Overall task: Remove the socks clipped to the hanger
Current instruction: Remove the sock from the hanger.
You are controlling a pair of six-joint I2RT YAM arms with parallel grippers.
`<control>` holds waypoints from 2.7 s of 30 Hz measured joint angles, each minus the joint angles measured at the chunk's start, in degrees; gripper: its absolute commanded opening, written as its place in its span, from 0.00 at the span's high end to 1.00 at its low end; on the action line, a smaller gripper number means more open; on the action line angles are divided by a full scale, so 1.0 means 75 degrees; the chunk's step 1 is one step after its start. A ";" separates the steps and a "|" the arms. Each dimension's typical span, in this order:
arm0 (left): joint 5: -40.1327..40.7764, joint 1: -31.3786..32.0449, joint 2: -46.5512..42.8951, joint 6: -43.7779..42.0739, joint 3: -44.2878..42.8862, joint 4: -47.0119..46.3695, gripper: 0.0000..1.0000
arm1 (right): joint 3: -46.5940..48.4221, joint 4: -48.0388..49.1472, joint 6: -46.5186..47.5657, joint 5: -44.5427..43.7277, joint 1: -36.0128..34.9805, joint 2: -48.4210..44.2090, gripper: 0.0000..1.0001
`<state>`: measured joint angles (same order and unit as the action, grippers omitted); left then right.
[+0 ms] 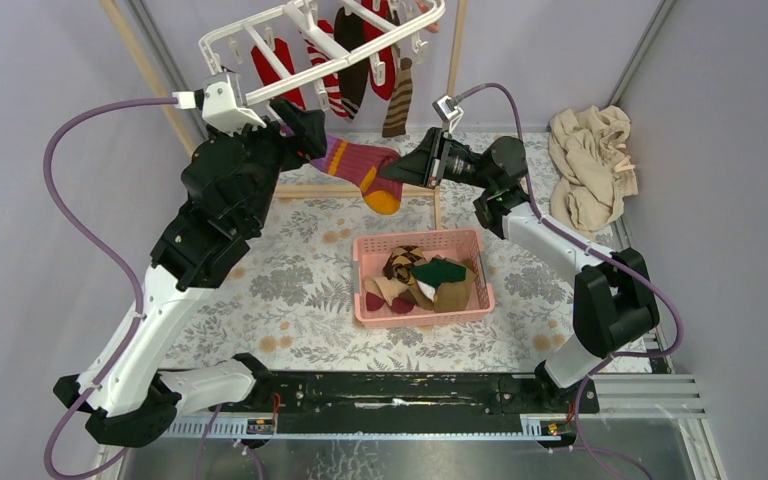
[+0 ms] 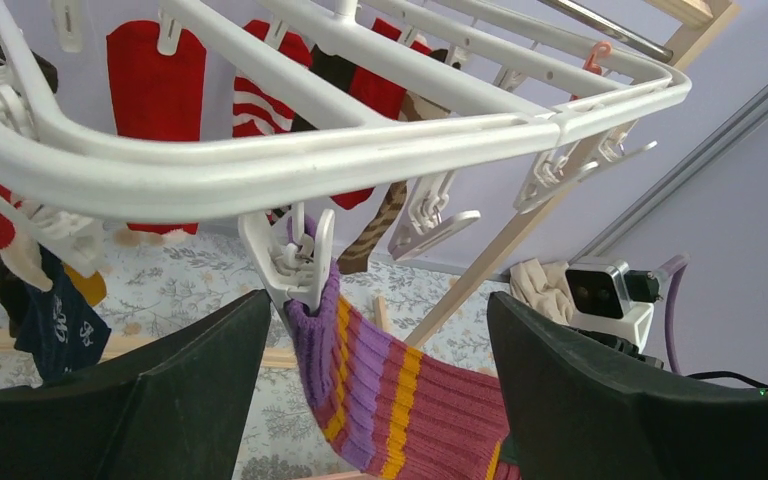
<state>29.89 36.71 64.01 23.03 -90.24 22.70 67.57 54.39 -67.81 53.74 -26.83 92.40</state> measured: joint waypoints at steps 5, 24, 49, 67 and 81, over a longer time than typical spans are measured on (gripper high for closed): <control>0.0023 0.0000 0.0003 -0.0134 -0.0038 -0.0006 0.20 | -0.0012 0.0003 0.0006 0.0003 0.0000 0.0000 1.00; 0.0175 0.0000 -0.0009 -0.0277 -0.0052 -0.0006 0.19 | -0.0134 0.0015 0.0006 0.0146 0.0000 0.0000 1.00; -0.0122 -0.0848 -0.0117 -0.0169 0.0055 -0.0003 0.37 | -0.0181 0.0044 -0.0017 0.0195 0.0000 0.0000 1.00; -0.0420 -0.1064 -0.0029 -0.0076 0.0015 0.0000 0.63 | -0.0184 0.0041 -0.0015 0.0297 0.0000 0.0000 1.00; -0.0530 -0.1151 0.0026 -0.0064 -0.0006 0.0003 0.76 | -0.1358 -0.1390 0.1119 0.0376 0.0000 -0.1105 1.00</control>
<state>25.91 28.08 64.20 22.55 -90.28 22.72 57.39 43.97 -59.42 56.55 -26.83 84.12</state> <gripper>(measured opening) 0.338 0.091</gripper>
